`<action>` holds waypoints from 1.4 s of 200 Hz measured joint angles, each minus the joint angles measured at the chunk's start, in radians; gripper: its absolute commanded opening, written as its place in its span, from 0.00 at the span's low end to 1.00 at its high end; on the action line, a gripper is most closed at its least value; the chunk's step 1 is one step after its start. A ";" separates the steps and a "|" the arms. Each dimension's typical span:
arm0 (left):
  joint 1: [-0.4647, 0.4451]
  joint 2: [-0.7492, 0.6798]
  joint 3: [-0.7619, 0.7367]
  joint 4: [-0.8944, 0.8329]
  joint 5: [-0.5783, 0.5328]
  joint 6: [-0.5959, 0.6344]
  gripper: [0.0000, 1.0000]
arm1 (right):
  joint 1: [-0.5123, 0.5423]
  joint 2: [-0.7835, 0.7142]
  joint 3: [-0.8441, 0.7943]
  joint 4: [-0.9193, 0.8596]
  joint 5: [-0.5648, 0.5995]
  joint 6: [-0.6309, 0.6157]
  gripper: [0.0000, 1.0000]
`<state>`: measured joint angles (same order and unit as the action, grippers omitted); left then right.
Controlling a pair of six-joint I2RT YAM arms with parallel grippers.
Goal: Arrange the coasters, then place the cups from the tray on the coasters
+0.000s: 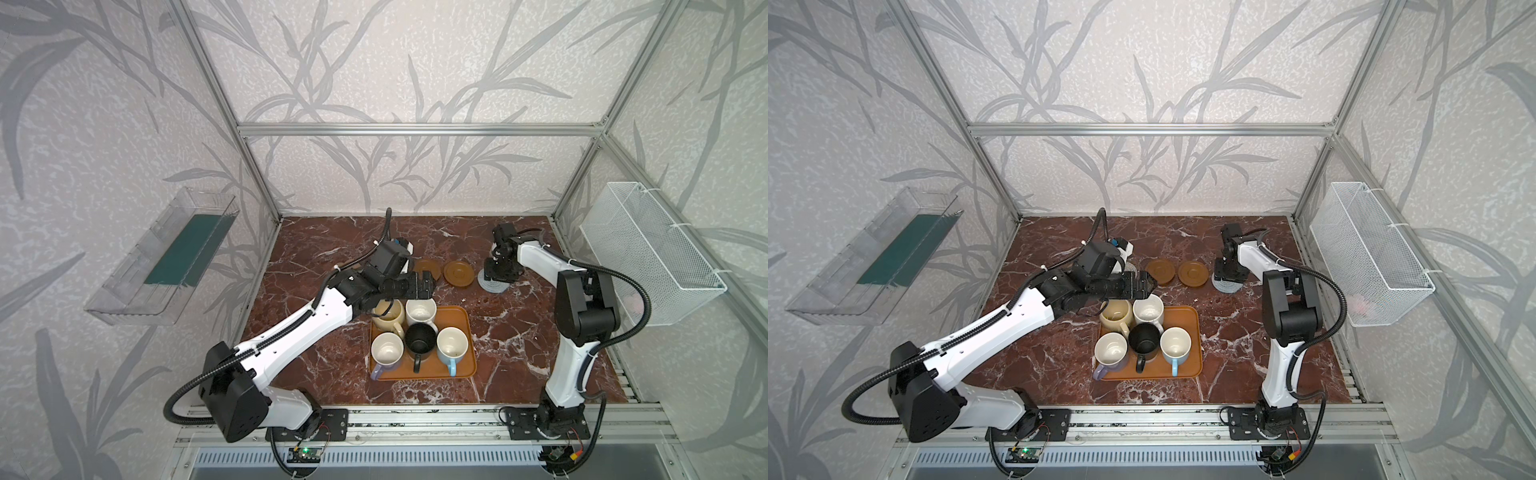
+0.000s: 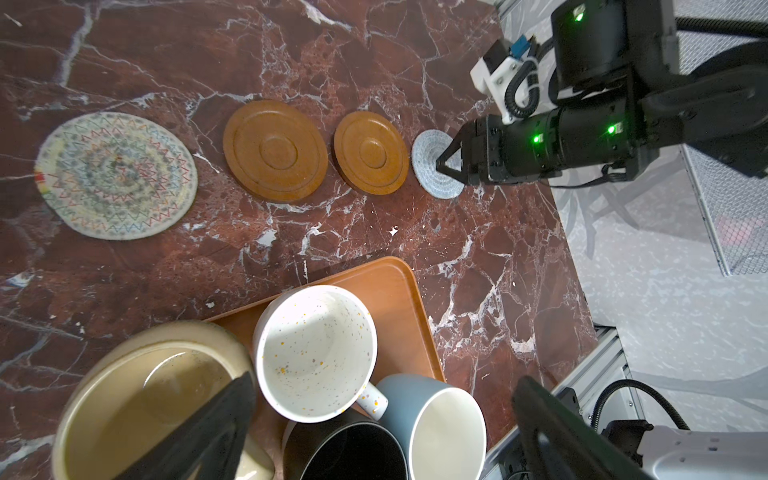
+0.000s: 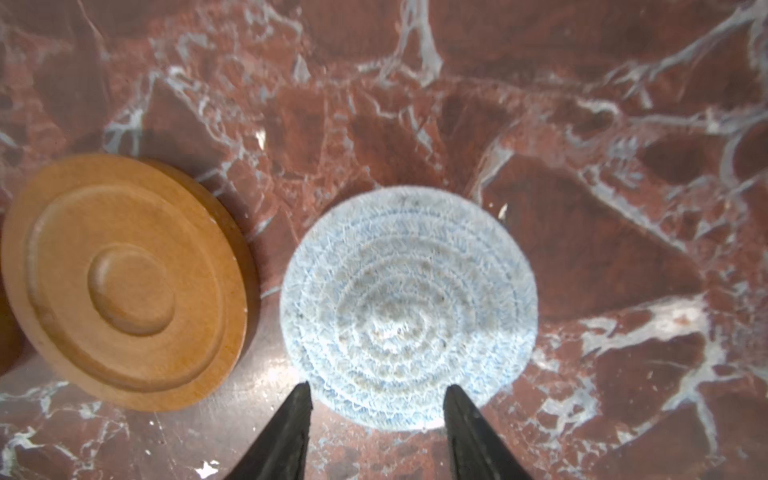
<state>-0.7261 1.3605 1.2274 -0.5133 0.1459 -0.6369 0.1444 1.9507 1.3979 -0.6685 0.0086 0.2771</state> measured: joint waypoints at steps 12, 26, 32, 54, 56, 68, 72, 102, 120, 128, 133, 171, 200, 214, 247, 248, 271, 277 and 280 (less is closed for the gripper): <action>0.001 -0.021 0.000 -0.005 -0.003 -0.002 0.99 | 0.000 -0.014 -0.035 0.000 0.000 0.001 0.52; 0.002 -0.039 0.000 -0.016 -0.004 -0.003 0.99 | 0.000 -0.020 -0.067 0.000 0.001 0.001 0.52; 0.002 -0.044 -0.001 -0.021 -0.005 -0.003 0.99 | 0.000 -0.020 -0.074 -0.002 0.002 0.001 0.52; 0.002 -0.059 -0.018 -0.041 -0.010 -0.004 0.99 | 0.000 -0.019 -0.078 0.000 0.002 0.000 0.52; 0.002 -0.061 -0.020 -0.042 -0.011 -0.005 0.99 | 0.000 -0.019 -0.077 0.000 0.002 0.000 0.52; 0.002 -0.069 -0.034 -0.057 -0.014 -0.010 0.99 | 0.000 -0.012 -0.066 0.000 0.002 -0.001 0.51; 0.002 -0.071 -0.038 -0.061 -0.014 -0.011 0.99 | 0.000 -0.006 -0.060 0.000 0.002 -0.001 0.51; 0.002 -0.097 -0.058 -0.093 -0.014 -0.029 0.99 | 0.001 0.034 -0.029 0.005 0.008 -0.002 0.51; 0.002 -0.117 -0.062 -0.120 -0.015 -0.036 0.99 | 0.000 0.047 -0.007 -0.003 0.011 -0.004 0.51; 0.002 -0.126 -0.063 -0.129 -0.017 -0.037 0.99 | 0.000 0.053 0.001 -0.001 0.013 -0.005 0.51; 0.002 -0.132 -0.064 -0.134 -0.019 -0.037 0.99 | 0.000 0.058 0.006 0.000 0.013 -0.006 0.51; 0.002 -0.150 -0.066 -0.182 -0.039 -0.045 0.99 | 0.000 0.080 0.040 -0.005 0.017 -0.013 0.51; 0.002 -0.153 -0.075 -0.218 -0.052 -0.048 0.99 | 0.000 0.080 0.041 -0.001 0.018 -0.017 0.51; 0.002 -0.153 -0.085 -0.233 -0.062 -0.048 0.99 | 0.000 0.080 0.041 0.002 0.018 -0.018 0.52; 0.002 -0.159 -0.111 -0.278 -0.087 -0.048 0.98 | 0.007 0.064 0.041 0.000 0.021 -0.019 0.78; 0.002 -0.159 -0.112 -0.281 -0.089 -0.048 0.98 | 0.007 0.063 0.041 0.000 0.022 -0.019 0.79; 0.002 -0.166 -0.127 -0.299 -0.103 -0.052 0.97 | 0.022 0.000 0.041 -0.008 0.028 -0.018 0.95; 0.002 -0.166 -0.133 -0.299 -0.105 -0.054 0.96 | 0.029 -0.022 0.041 -0.012 0.028 -0.019 1.00; 0.002 -0.166 -0.137 -0.298 -0.105 -0.055 0.96 | 0.032 -0.032 0.041 -0.013 0.028 -0.019 0.99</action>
<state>-0.7242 1.1946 1.0901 -0.8116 0.0414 -0.6922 0.1768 1.9182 1.4387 -0.6815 0.0364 0.2581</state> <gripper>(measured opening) 0.968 0.949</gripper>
